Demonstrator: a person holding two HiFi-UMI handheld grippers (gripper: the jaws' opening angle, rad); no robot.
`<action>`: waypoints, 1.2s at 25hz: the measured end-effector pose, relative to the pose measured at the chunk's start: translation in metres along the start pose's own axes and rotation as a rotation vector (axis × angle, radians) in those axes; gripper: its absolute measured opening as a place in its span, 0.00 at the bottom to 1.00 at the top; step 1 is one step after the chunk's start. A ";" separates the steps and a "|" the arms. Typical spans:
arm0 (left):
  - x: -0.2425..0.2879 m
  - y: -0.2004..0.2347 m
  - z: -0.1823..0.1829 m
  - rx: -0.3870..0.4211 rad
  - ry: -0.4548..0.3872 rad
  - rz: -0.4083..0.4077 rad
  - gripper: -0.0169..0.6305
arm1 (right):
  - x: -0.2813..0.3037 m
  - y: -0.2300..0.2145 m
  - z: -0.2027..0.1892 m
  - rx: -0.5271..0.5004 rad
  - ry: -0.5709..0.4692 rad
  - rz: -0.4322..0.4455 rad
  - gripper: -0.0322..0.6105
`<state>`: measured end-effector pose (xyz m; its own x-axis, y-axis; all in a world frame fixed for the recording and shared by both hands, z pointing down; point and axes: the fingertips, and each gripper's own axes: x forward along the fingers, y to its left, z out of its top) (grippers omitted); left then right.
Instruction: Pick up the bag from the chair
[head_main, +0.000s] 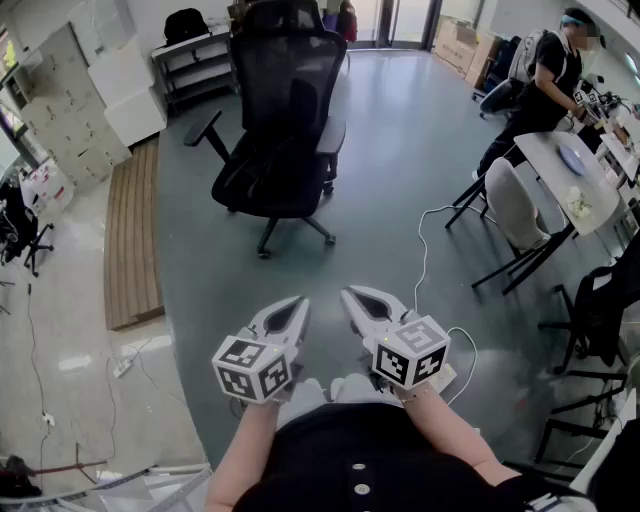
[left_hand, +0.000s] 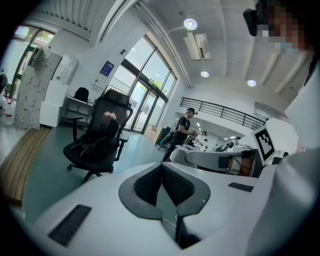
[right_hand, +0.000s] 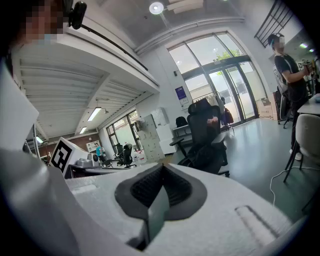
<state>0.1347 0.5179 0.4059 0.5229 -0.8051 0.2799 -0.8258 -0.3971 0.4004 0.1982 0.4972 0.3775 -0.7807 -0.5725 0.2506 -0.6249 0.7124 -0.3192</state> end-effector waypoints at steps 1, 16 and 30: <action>0.000 0.001 0.000 -0.002 -0.001 0.005 0.05 | 0.000 -0.002 0.000 0.002 0.000 -0.002 0.05; 0.007 -0.001 -0.005 -0.020 -0.010 0.022 0.05 | -0.009 -0.013 -0.005 -0.027 0.013 0.012 0.05; 0.045 -0.011 -0.012 -0.092 -0.044 0.051 0.05 | -0.018 -0.046 -0.011 -0.071 0.054 0.060 0.05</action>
<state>0.1697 0.4908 0.4244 0.4690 -0.8426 0.2646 -0.8273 -0.3143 0.4655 0.2410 0.4787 0.3974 -0.8147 -0.5062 0.2828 -0.5740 0.7731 -0.2699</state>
